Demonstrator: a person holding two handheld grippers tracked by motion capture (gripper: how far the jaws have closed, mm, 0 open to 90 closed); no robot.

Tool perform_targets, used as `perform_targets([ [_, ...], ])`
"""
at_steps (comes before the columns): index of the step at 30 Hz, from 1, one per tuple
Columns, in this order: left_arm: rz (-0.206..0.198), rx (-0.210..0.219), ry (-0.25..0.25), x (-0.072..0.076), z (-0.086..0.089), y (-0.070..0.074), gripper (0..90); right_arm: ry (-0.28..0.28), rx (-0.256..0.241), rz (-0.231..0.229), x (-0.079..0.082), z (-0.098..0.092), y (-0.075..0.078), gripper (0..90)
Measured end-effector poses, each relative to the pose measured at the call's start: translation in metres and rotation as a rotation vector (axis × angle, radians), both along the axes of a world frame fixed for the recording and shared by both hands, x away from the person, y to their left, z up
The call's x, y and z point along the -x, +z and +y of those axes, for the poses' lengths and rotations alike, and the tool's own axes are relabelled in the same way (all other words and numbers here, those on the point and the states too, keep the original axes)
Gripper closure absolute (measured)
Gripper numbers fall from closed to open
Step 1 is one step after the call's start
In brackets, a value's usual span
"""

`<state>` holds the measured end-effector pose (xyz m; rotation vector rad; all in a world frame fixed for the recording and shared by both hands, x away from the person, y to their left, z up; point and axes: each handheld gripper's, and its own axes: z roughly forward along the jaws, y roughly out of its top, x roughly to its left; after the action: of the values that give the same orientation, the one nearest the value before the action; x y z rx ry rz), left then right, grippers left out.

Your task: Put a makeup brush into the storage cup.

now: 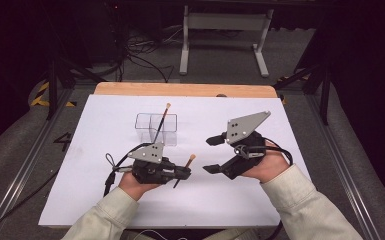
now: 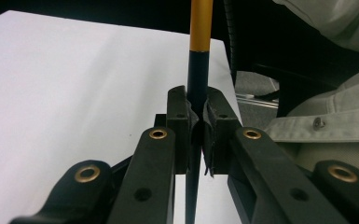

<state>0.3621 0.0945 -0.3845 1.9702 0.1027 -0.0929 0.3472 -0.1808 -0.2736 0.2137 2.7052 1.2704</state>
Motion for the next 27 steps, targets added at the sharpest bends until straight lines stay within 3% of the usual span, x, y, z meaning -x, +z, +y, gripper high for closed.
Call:
perform_targets([
  [7, -0.003, 0.017, 0.062, -0.004, 0.010, 0.005, 82.8, -0.094, -0.058, -0.023, 0.001, -0.023, -0.008, 16.2],
  [8, -0.006, 0.021, 0.080, -0.004, 0.013, 0.007, 82.8, -0.130, -0.080, -0.022, 0.000, -0.032, -0.012, 14.8],
  [10, -0.007, 0.024, 0.096, -0.005, 0.015, 0.009, 82.8, -0.138, -0.084, -0.021, 0.000, -0.034, -0.012, 14.4],
  [16, -0.025, 0.044, 0.153, -0.006, 0.025, 0.014, 82.8, -0.220, -0.176, -0.023, 0.002, -0.058, -0.018, 9.9],
  [27, -0.046, 0.064, 0.262, -0.010, 0.036, 0.018, 82.9, -0.329, -0.225, -0.038, 0.011, -0.095, -0.034, 7.9],
])
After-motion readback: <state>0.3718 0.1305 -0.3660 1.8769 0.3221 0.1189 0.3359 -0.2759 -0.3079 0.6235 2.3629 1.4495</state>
